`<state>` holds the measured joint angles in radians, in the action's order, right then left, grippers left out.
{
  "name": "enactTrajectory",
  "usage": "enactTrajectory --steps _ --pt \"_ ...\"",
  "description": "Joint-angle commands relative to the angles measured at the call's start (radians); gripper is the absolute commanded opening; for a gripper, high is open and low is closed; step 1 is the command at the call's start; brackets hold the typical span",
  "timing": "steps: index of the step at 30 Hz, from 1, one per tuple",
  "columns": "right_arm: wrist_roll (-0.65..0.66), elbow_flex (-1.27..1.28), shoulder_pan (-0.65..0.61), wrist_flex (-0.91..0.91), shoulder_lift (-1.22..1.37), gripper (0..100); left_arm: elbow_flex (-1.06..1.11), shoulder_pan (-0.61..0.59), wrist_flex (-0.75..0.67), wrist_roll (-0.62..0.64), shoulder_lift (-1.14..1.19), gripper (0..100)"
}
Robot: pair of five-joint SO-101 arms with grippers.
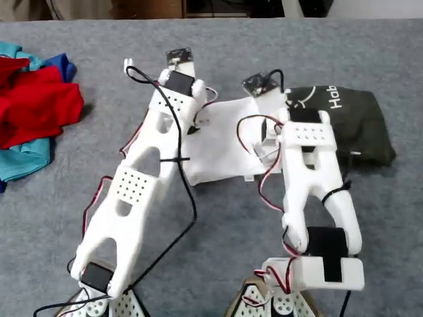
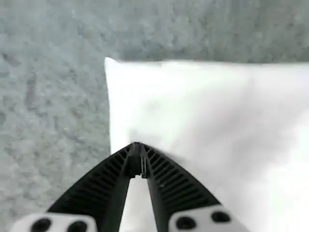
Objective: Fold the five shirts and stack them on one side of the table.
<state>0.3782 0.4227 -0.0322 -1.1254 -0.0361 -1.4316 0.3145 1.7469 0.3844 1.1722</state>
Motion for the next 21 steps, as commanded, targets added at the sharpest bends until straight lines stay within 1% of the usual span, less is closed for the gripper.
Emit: enactTrajectory --steps 1,5,8,10,14,17,21 --pt "-0.015 -0.019 -0.012 0.068 0.088 0.2 0.003 -0.017 -0.026 0.000 -0.050 2" --pt "-0.009 -0.074 0.058 0.129 0.298 0.2 0.003 -0.043 -0.087 0.000 0.019 2" --pt "0.020 -0.199 0.096 0.023 0.369 0.2 -0.002 -0.069 -0.115 0.000 0.048 2" --pt "0.020 -0.217 0.111 0.034 0.400 0.2 -0.040 -0.084 -0.117 0.000 0.053 2" --pt "0.020 -0.236 0.111 0.017 0.390 0.2 -0.149 -0.101 -0.089 -0.002 0.058 2" --pt "0.021 -0.237 0.107 -0.021 0.323 0.2 -0.247 -0.107 -0.046 -0.006 0.056 2" --pt "0.021 -0.232 0.107 -0.100 0.159 0.2 -0.242 -0.110 -0.038 -0.006 0.036 2"
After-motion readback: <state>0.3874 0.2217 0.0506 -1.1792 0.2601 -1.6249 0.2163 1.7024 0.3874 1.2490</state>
